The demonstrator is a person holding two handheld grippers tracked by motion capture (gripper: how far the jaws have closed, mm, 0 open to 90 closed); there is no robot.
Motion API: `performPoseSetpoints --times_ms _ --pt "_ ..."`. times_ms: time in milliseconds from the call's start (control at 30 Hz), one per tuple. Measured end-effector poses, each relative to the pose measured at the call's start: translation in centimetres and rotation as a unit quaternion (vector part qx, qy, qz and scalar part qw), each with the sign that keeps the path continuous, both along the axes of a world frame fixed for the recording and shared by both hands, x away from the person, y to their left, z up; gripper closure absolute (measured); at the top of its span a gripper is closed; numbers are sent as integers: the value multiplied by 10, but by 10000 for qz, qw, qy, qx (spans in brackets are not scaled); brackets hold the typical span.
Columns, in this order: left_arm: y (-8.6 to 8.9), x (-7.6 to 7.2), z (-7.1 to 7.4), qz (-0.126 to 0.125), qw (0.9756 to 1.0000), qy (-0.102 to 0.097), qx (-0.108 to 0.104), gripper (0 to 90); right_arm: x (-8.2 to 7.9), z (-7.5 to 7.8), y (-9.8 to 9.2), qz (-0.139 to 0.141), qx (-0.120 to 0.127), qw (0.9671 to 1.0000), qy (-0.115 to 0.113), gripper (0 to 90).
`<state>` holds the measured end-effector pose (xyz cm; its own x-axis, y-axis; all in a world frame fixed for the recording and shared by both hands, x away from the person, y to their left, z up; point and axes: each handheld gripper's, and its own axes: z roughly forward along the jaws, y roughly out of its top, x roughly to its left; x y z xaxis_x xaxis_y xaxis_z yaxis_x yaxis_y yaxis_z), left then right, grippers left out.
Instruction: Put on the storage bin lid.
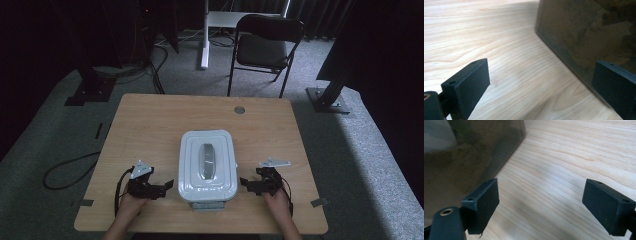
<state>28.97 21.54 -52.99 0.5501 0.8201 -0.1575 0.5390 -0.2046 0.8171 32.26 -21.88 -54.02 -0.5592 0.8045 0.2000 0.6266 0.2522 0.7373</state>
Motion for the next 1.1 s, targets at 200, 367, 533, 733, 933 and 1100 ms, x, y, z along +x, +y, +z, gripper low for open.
performPoseSetpoints --times_ms 200,367,533,733,933,1100 --pt "12 -2 -6 112 9999 -49 30 31 -2 -2 -7 -186 -86 9997 -159 129" --pt "21 -5 -11 227 9997 -10 38 31 -7 -4 -15 -414 -156 9984 -342 127" --pt "30 -11 -12 322 9995 -43 59 31 -10 -9 -24 -637 -315 9962 -498 125" --pt "40 -17 -11 458 9988 -149 87 31 -12 -12 -33 -941 -308 9935 -561 124" --pt "49 -23 -14 540 9983 -152 134 31 -20 -11 -46 -1338 -390 9883 -624 124" --pt "57 -27 -15 657 9977 -147 107 31 -20 -11 -56 -1579 -384 9849 -593 123"
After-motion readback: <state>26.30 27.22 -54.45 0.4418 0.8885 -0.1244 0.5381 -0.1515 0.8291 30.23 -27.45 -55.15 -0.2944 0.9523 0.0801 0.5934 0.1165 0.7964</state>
